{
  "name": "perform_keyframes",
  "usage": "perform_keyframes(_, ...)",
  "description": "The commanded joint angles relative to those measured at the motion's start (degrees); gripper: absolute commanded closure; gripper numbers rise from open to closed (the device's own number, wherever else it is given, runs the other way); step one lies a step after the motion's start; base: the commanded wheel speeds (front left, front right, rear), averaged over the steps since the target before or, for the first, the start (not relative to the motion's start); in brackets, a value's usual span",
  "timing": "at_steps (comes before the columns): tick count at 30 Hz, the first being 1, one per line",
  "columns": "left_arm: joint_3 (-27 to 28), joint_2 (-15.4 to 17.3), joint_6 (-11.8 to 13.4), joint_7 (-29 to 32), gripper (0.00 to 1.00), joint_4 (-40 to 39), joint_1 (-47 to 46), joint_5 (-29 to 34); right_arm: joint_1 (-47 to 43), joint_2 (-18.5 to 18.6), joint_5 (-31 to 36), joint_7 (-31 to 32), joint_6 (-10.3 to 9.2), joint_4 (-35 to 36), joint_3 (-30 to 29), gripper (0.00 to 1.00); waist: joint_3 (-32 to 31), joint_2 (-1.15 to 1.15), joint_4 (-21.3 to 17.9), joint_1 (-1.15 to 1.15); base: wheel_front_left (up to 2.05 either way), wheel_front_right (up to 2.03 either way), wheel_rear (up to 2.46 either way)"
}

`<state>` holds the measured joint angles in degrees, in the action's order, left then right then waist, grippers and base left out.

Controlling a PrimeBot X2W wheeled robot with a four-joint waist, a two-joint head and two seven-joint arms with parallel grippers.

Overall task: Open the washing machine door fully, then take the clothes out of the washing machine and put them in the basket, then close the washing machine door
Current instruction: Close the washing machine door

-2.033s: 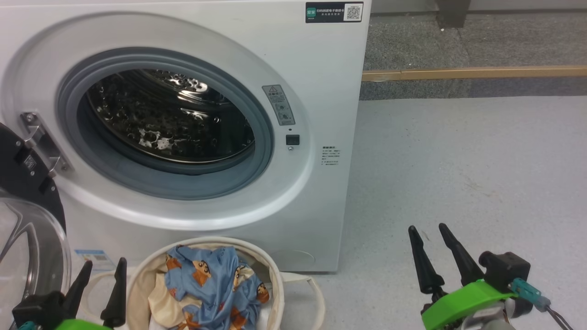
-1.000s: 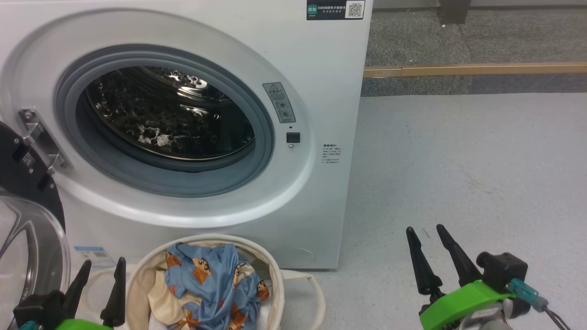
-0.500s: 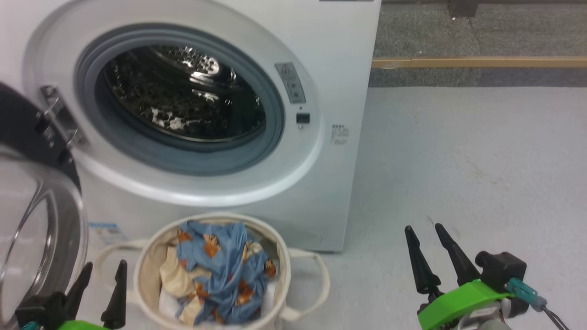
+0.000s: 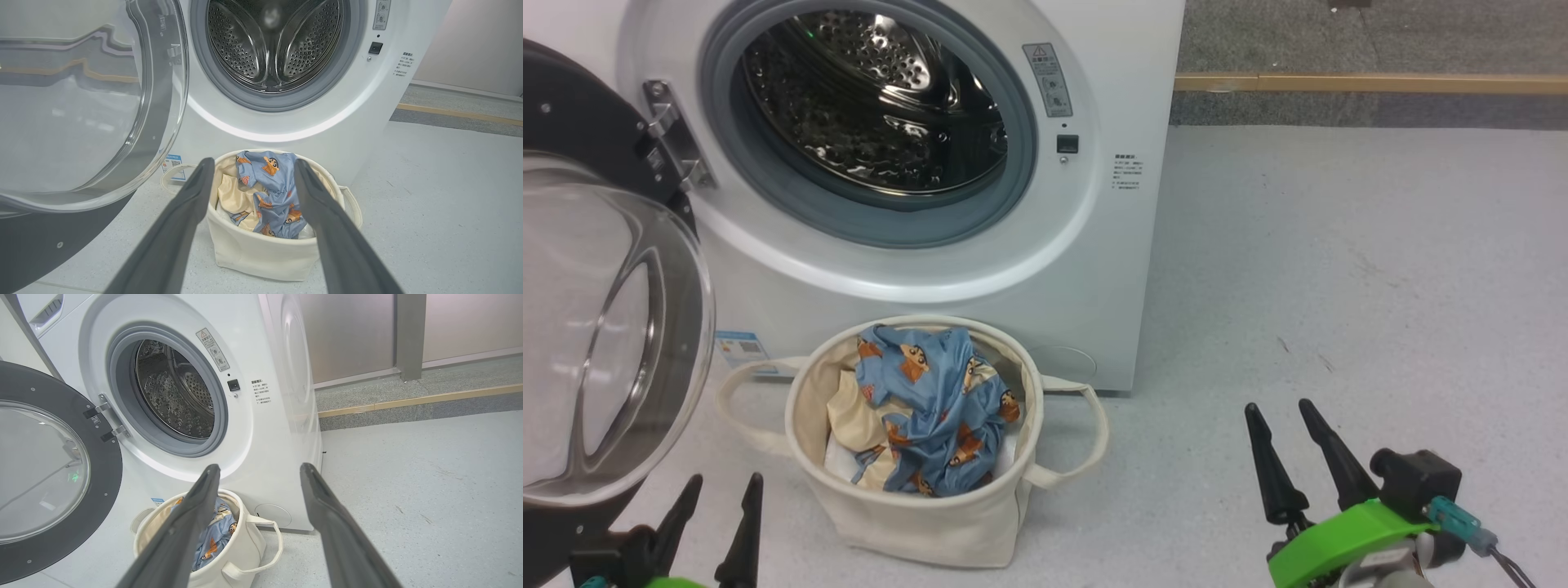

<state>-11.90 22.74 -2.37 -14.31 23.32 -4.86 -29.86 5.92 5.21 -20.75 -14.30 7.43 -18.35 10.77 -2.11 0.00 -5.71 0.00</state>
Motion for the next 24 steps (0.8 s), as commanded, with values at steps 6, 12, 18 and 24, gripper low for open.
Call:
perform_keyframes(6,2.51,1.78,-0.24,-0.53,0.00,-1.52,-2.94,-0.71,1.85,-0.15,0.03,-0.70,0.06,1.93,0.93,0.00,-0.10,0.00,0.42,0.00,-0.32,0.32,0.00)
perform_keyframes(12,3.29,1.29,0.87,-0.28,0.00,-1.68,-2.85,-1.84,1.53,-0.20,0.06,-0.70,0.06,1.68,1.14,0.00,-0.39,0.00,1.10,0.00,0.00,0.00,0.00)
perform_keyframes(18,3.28,1.40,2.23,-0.33,0.00,-2.10,-2.75,-1.26,1.39,0.17,0.17,-0.70,0.06,1.80,0.92,0.00,-0.67,0.00,2.63,0.00,0.00,0.00,0.00)
perform_keyframes(24,3.84,1.85,4.07,-0.41,0.00,-3.37,-2.59,-0.42,0.54,-0.09,-0.31,-0.70,0.06,1.55,1.44,0.00,-1.07,0.00,6.78,0.00,0.00,0.00,0.00)
